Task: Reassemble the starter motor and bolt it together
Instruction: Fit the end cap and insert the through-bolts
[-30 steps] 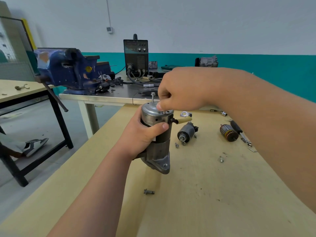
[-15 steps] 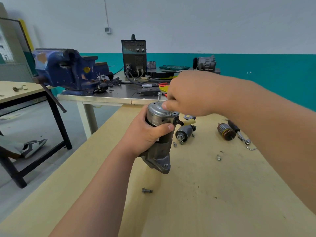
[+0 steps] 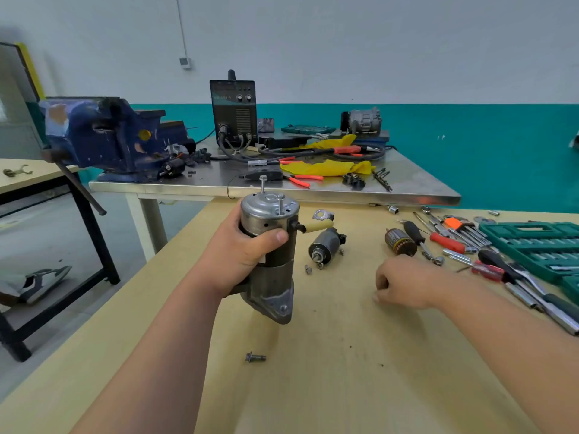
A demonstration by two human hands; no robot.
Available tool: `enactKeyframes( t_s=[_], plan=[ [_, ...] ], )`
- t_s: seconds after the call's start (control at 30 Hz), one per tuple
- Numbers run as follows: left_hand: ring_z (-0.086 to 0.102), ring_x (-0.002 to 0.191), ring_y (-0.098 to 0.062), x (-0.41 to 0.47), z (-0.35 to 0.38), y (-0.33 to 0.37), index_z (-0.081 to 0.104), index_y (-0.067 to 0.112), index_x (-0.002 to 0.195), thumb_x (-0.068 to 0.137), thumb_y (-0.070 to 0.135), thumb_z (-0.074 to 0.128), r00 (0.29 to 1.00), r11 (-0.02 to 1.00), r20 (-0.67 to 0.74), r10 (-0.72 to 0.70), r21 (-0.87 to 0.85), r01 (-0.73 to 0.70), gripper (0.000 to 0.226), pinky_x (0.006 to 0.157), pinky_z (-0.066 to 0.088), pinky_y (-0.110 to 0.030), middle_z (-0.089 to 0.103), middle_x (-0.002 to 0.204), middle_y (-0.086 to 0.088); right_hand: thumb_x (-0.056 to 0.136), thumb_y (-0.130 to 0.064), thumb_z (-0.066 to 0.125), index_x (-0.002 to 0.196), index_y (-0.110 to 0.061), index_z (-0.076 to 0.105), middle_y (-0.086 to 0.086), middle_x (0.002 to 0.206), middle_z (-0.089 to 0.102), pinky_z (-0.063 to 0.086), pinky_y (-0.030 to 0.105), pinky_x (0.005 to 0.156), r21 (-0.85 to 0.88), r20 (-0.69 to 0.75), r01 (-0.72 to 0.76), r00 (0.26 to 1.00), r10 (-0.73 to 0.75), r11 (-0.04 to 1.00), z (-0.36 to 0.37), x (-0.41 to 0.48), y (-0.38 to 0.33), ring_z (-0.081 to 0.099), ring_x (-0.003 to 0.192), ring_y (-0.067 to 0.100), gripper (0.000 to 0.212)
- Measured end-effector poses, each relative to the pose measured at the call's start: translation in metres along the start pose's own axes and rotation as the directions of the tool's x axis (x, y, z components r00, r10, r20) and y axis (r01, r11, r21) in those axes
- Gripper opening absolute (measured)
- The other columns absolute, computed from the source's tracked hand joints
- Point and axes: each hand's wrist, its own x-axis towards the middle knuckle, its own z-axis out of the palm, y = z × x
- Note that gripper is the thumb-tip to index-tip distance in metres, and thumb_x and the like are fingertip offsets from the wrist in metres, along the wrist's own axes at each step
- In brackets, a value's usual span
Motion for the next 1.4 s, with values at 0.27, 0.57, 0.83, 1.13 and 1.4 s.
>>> enactKeyframes(
  t_s=[0.27, 0.57, 0.83, 1.13, 1.4],
  plan=[
    [0.067, 0.096, -0.008, 0.001, -0.008, -0.005, 0.055, 0.017, 0.128, 0.055, 0.045, 0.076, 1.0, 0.998, -0.012, -0.008, -0.068, 0.007, 0.081, 0.073, 0.053, -0.02, 0.07, 0.108, 0.0, 0.089, -0.032, 0.057, 0.082, -0.027, 0.059, -0.009, 0.081, 0.057, 0.038, 0.018, 0.056, 0.019, -0.011, 0.045, 0.999, -0.045, 0.999, 0.005, 0.001, -0.006, 0.054, 0.072, 0.008, 0.008],
    [0.067, 0.101, -0.014, 0.007, -0.005, -0.003, 0.057, 0.02, 0.124, 0.058, 0.043, 0.078, 0.997, 1.0, 0.08, -0.002, -0.03, 0.004, 0.073, 0.079, 0.054, -0.025, 0.072, 0.108, 0.0, 0.087, -0.038, 0.049, 0.072, -0.023, 0.067, -0.006, 0.066, 0.061, 0.042, 0.013, 0.059, 0.207, -0.646, 0.608, 0.673, -0.359, 0.767, -0.11, -0.044, -0.075, 0.056, 0.069, 0.006, 0.027],
    [0.063, 0.113, -0.027, 0.005, -0.006, -0.006, 0.055, 0.019, 0.127, 0.059, 0.038, 0.08, 0.997, 1.0, 0.075, 0.008, -0.03, -0.006, 0.075, 0.1, 0.05, -0.046, 0.069, 0.118, -0.008, 0.093, -0.026, 0.052, 0.108, -0.026, 0.07, -0.009, 0.094, 0.062, 0.046, 0.025, 0.075, -0.284, -0.436, 0.564, 0.645, -0.628, 0.775, -0.142, -0.047, -0.103, 0.056, 0.085, 0.01, 0.024],
    [0.064, 0.112, -0.022, 0.006, -0.004, -0.006, 0.054, 0.018, 0.129, 0.06, 0.038, 0.08, 0.996, 1.0, 0.093, 0.013, -0.012, -0.012, 0.076, 0.096, 0.051, -0.036, 0.069, 0.119, -0.004, 0.102, -0.036, 0.033, 0.125, -0.034, 0.06, -0.007, 0.115, 0.054, 0.042, 0.026, 0.076, -0.471, -0.336, 0.47, 0.687, -0.644, 0.746, -0.141, -0.06, -0.108, 0.051, 0.105, 0.012, 0.036],
    [0.064, 0.111, -0.02, 0.005, -0.003, -0.002, 0.054, 0.018, 0.129, 0.06, 0.039, 0.078, 0.995, 1.0, 0.092, 0.03, -0.011, -0.029, 0.076, 0.096, 0.051, -0.034, 0.068, 0.118, -0.004, 0.094, -0.029, 0.058, 0.107, -0.029, 0.072, -0.02, 0.086, 0.058, 0.04, 0.006, 0.066, -0.091, -0.541, 0.526, 0.687, -0.485, 0.846, -0.126, -0.053, -0.105, 0.054, 0.077, 0.0, 0.019]
  ],
)
